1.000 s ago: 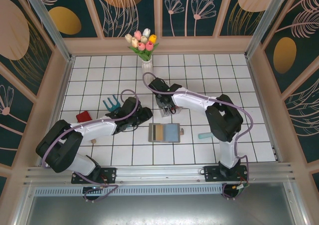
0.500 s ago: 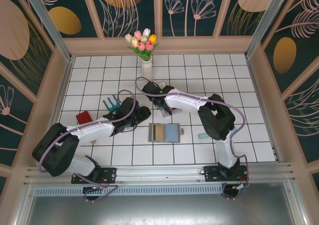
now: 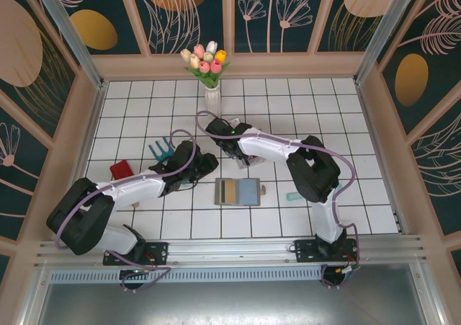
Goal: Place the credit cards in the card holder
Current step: Pick up several credit cards from the storage box.
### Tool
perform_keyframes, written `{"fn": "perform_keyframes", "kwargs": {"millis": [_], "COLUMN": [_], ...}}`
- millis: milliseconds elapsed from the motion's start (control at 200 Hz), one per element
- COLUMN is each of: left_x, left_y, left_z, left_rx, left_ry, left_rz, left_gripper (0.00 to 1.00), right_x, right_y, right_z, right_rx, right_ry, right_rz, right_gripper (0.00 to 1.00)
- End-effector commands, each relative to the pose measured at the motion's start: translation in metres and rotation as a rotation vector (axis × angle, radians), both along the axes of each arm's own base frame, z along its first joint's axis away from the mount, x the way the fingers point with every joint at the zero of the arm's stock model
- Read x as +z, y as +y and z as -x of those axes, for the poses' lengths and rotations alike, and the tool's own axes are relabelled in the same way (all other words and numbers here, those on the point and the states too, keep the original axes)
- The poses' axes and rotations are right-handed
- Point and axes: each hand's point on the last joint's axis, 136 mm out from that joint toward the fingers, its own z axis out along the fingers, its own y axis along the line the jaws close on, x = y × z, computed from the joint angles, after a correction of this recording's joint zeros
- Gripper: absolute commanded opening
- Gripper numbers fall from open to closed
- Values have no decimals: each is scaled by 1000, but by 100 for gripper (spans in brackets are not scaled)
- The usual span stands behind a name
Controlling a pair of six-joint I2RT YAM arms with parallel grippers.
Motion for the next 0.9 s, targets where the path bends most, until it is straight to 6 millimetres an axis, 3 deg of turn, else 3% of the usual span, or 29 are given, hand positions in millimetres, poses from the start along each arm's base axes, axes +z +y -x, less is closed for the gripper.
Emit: {"fn": "perform_keyframes", "kwargs": {"millis": [0,335,896], "left_x": [4,3,1], "left_y": [-1,-2,-3], "left_z": [-4,-4,-4], "left_rx": [13,8,6], "left_ry": [-15,-10,-3], "left_rz": [23,27,30], "left_gripper": [44,44,44], "right_x": [28,32,38], "right_y": [-8,-9,-10], "right_z": [-5,-5,-5], "right_rx": [-3,-3,0], "right_ry": [-45,-52,-48], "right_rz": [18,18,-8], "right_gripper": [24,23,12]}}
